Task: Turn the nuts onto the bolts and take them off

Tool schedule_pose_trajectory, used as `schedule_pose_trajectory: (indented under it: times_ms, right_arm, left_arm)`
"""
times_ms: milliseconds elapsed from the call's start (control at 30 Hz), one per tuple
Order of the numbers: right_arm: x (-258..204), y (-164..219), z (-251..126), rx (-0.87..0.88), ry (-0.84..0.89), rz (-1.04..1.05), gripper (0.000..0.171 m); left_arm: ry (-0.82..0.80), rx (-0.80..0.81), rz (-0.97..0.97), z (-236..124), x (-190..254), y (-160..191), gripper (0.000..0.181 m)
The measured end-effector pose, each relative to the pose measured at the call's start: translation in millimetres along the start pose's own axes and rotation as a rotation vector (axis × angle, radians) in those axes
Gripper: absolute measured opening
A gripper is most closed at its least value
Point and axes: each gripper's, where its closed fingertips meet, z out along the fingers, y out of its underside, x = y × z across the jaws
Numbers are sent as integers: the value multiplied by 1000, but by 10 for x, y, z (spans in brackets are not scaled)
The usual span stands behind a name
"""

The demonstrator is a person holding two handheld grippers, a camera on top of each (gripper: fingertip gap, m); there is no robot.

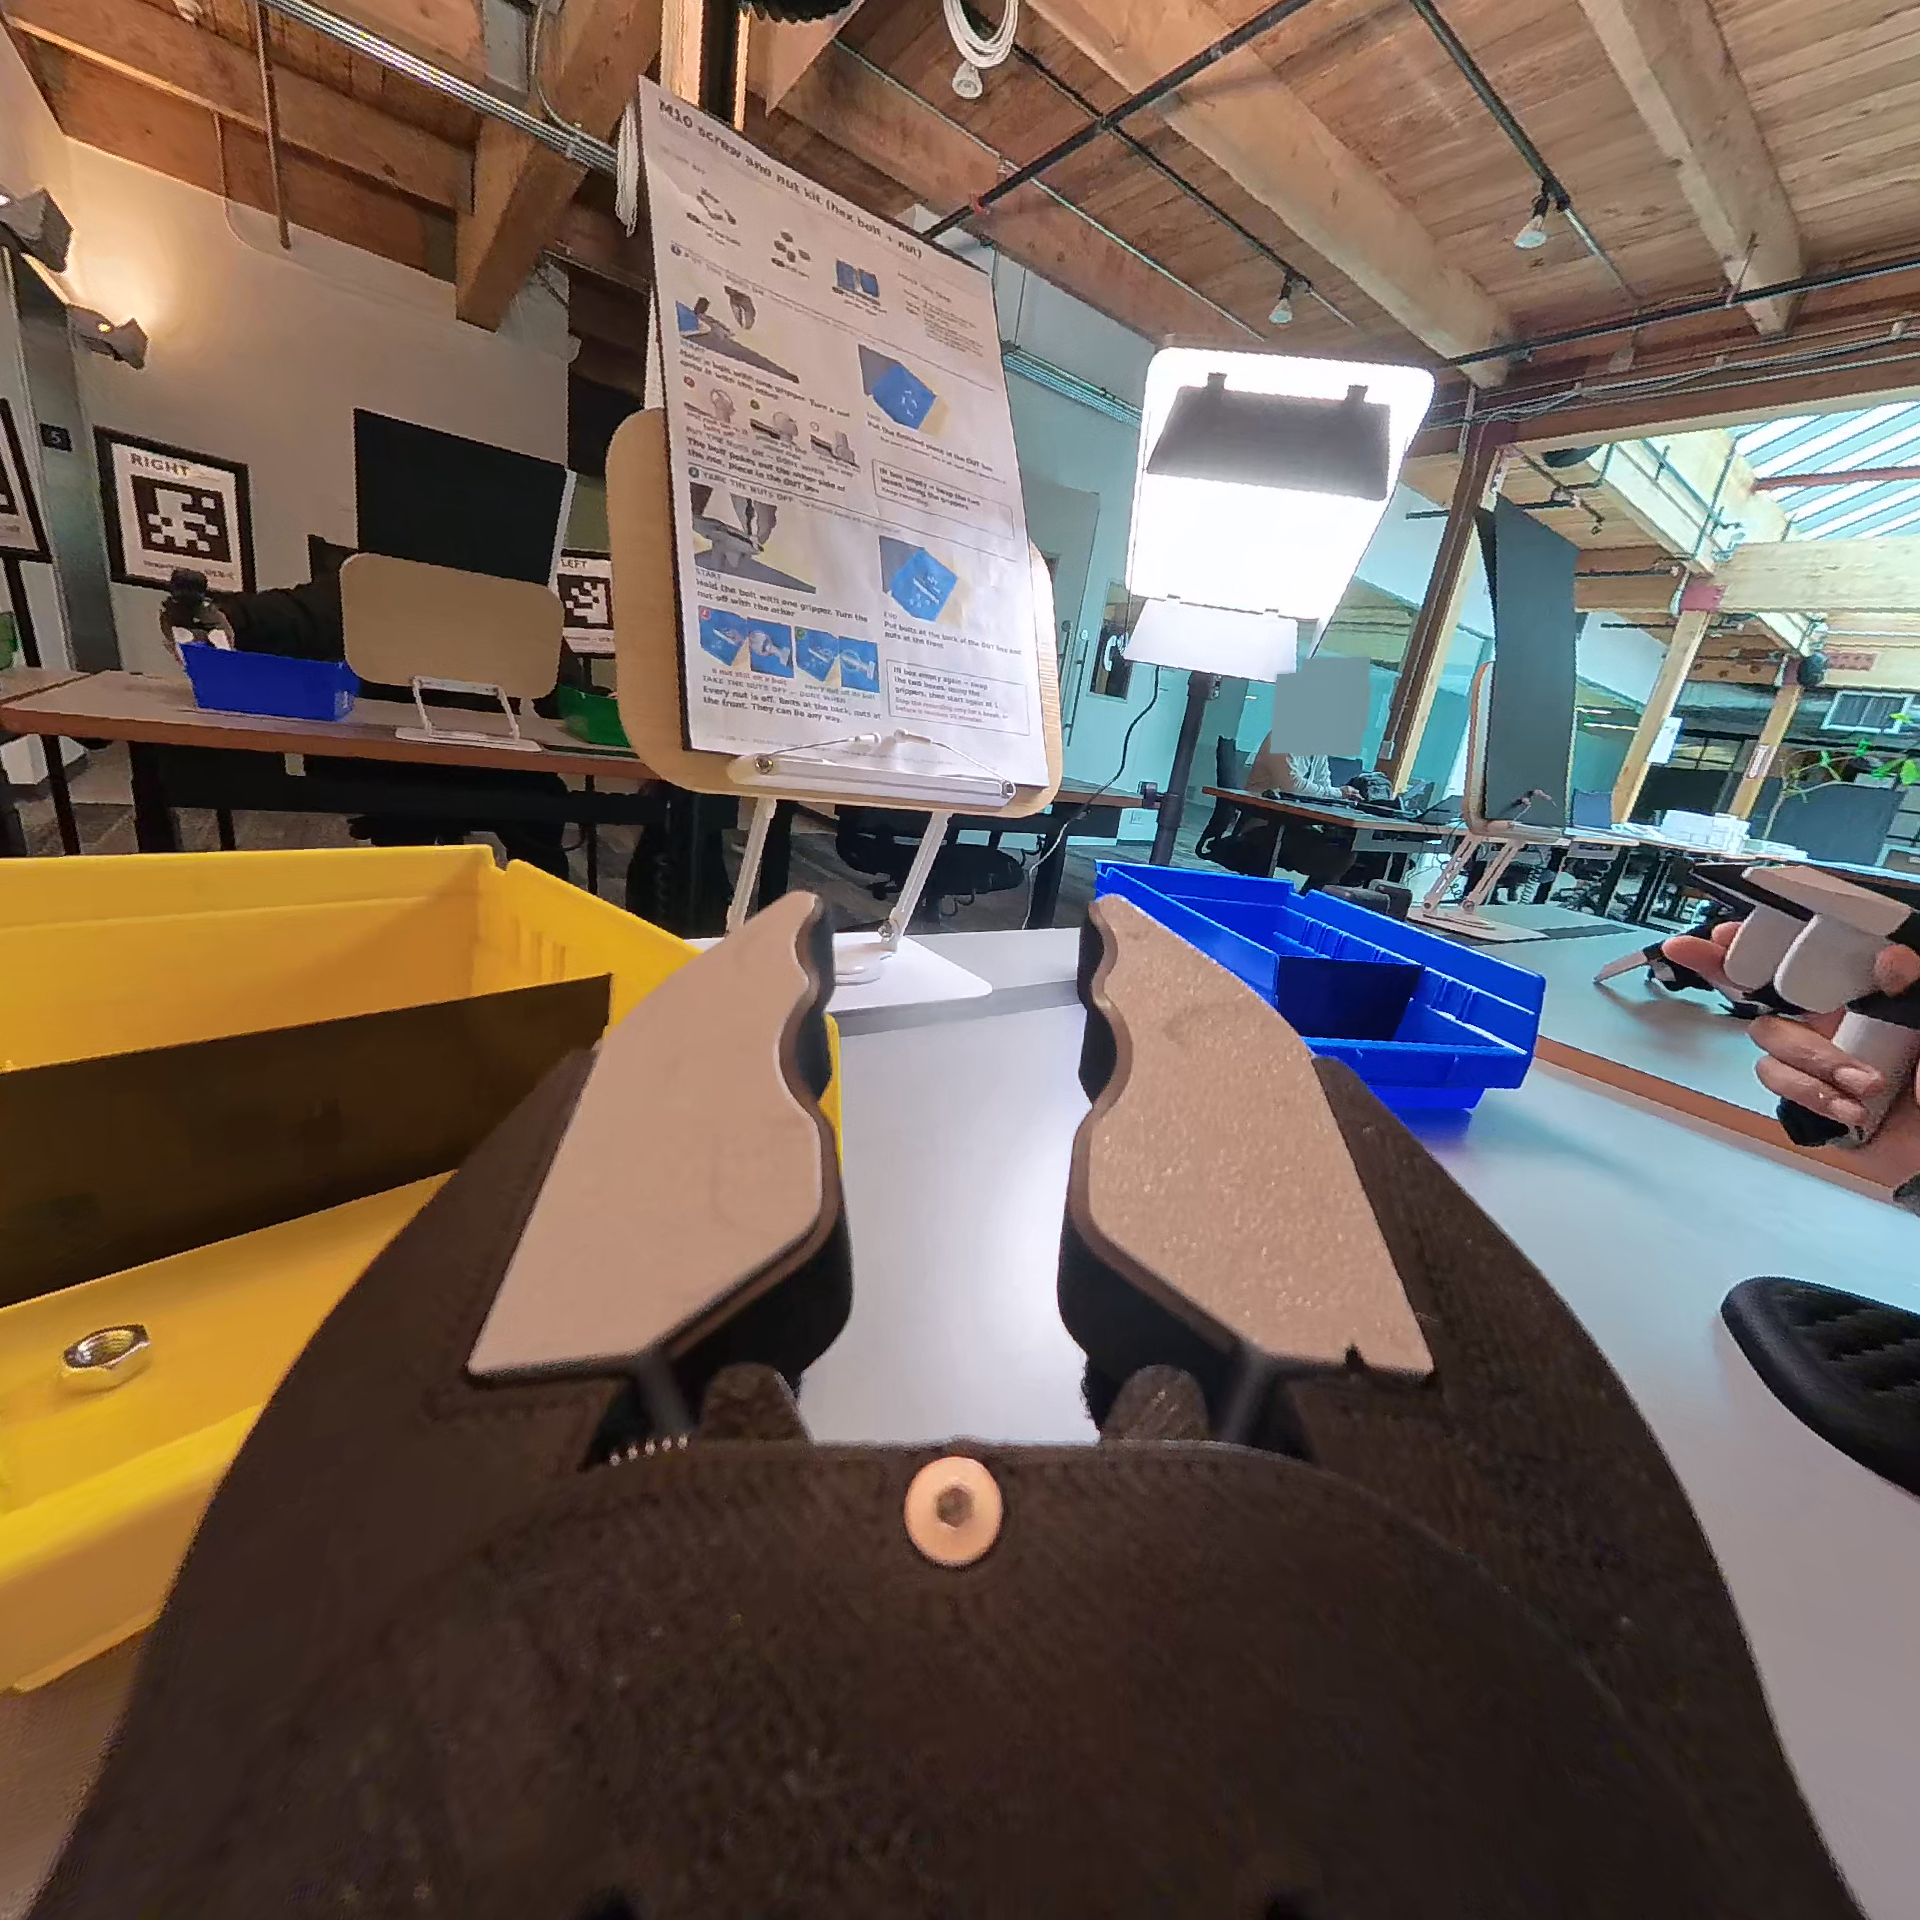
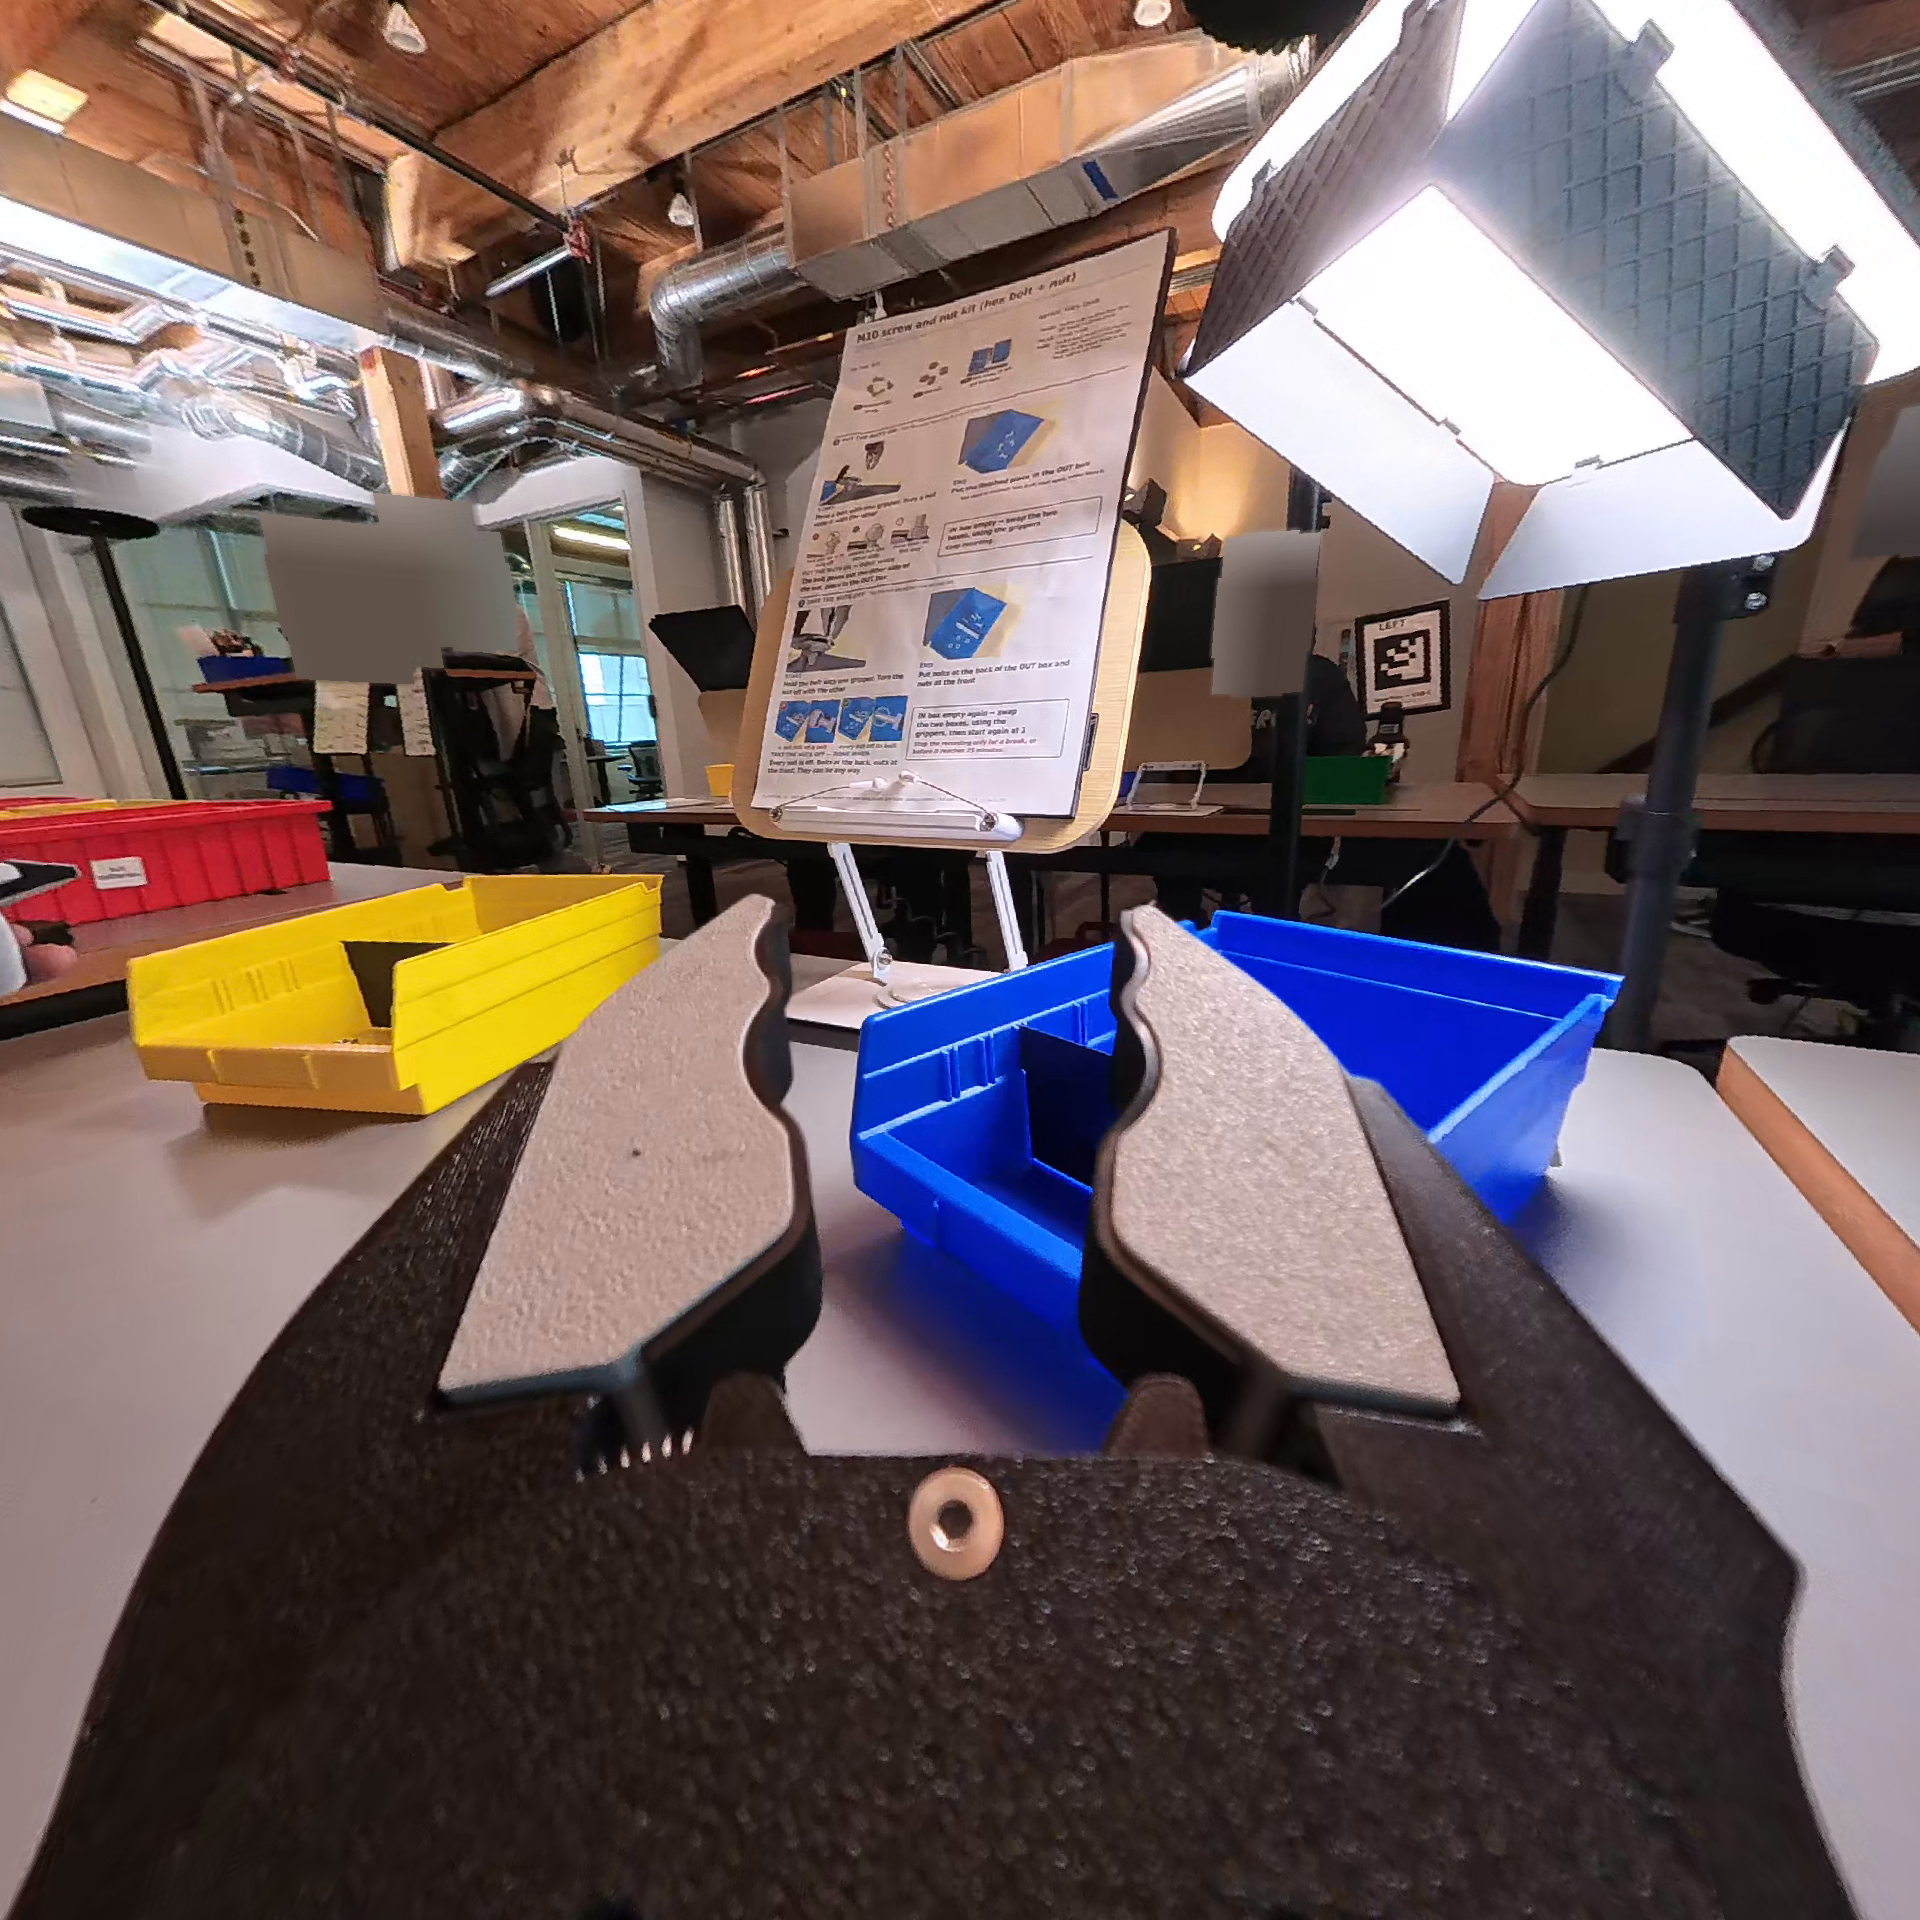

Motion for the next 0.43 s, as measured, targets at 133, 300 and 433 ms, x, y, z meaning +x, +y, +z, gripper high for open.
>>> schedule_pose_trajectory:
  times_ms: [133,300,433]
  right_arm:
    - [-32,-6,-6,7,-31,14,58]
    - [-67,-11,-20,16,-69,15,58]
    - [-81,-21,-22,17,-69,0,58]
  left_arm:
    - [-6,7,-6,-12,-37,-8,46]
    - [-4,22,3,-30,-49,-34,46]
    - [-15,27,2,-47,-78,-48,46]
